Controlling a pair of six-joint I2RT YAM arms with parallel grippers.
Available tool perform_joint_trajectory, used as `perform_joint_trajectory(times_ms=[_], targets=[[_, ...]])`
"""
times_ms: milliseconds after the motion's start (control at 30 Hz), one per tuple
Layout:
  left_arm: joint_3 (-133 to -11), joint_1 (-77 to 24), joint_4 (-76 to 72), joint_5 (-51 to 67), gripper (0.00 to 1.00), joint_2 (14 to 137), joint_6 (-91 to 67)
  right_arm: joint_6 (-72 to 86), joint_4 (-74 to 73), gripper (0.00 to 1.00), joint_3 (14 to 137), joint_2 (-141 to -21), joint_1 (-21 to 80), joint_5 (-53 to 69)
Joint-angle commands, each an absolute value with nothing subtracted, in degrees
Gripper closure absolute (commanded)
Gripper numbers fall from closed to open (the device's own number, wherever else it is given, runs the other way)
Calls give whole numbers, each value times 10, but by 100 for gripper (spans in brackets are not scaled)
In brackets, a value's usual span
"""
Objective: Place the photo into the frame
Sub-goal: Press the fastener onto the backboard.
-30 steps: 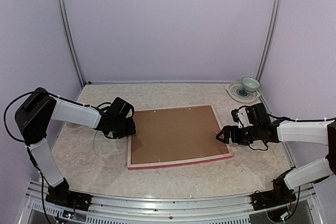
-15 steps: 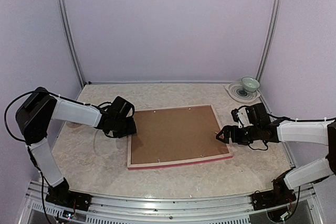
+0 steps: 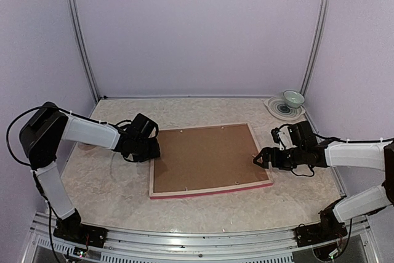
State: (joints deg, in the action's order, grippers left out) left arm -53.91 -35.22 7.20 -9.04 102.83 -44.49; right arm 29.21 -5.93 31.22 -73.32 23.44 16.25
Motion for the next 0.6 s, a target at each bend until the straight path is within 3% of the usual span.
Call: perform_joint_trajectory(times_ms=[0,567], targets=[[-542,-352,85,-92,63,1048,-444,285,-56,1,314,-729,225,163],[-531,-346,81,-94,74,1047,-451,286,-58,1,311,-722,223,165]])
